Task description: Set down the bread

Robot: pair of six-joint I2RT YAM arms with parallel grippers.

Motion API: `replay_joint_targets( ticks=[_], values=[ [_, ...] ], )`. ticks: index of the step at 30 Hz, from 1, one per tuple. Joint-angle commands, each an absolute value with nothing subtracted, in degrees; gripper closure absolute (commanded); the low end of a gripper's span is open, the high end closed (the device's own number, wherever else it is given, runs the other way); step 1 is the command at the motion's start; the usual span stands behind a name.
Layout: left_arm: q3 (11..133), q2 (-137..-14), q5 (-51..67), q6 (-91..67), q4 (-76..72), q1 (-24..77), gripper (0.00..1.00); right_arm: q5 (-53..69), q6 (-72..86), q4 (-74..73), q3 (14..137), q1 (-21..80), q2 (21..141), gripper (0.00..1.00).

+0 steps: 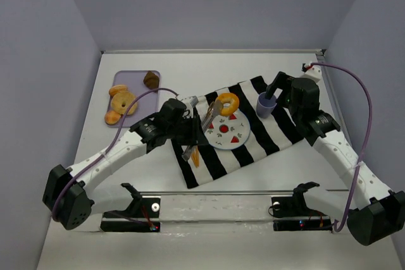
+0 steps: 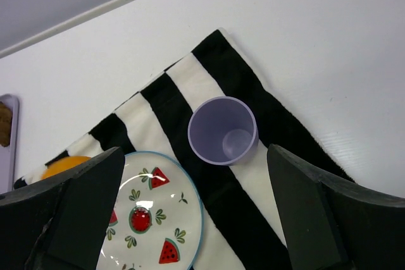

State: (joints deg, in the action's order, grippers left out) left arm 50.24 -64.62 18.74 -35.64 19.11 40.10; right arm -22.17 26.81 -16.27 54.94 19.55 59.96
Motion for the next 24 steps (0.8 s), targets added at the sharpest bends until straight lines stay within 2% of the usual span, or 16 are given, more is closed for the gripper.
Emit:
replay_joint_targets(
  ticks=[1,2,5,9,14,17,18,22,23,24],
  values=[
    [52.73,-68.98,17.14,-34.46,20.91,43.15,0.94,-24.17,26.9,-15.2,54.49,19.34,58.54,0.0],
    [53.34,-70.91,16.44,-34.19,21.88,43.85,0.94,-24.17,26.89,-15.21,54.49,19.34,58.54,0.0],
    [54.84,-73.64,15.21,-33.49,24.26,44.47,0.86,-24.34,26.72,-15.21,54.4,19.34,58.36,0.0],
    [54.76,-76.2,15.12,-33.31,25.49,44.74,0.82,-24.26,26.63,-15.29,54.49,19.34,58.45,0.0],
    [55.89,-76.73,15.82,-32.96,25.75,44.82,0.6,-24.17,26.54,-15.21,54.58,19.34,58.8,0.0],
    [57.21,-76.29,14.42,-32.61,26.8,44.74,0.54,-24.26,25.84,-15.29,54.75,19.34,59.06,0.0],
    [57.48,-76.2,14.15,-32.52,27.07,44.74,0.48,-24.34,25.75,-15.29,54.76,19.34,59.32,0.0],
    [58.45,-76.03,13.98,-32.17,27.68,44.74,0.43,-23.64,25.4,-15.38,54.84,19.34,59.5,0.0],
    [58.53,-75.94,13.54,-32.17,27.86,44.74,0.37,-23.47,25.31,-15.38,54.93,19.34,59.5,0.0],
    [58.71,-75.94,13.45,-32.17,28.21,44.74,0.35,-23.12,25.31,-15.38,54.93,19.34,59.33,0.0]
  ],
)
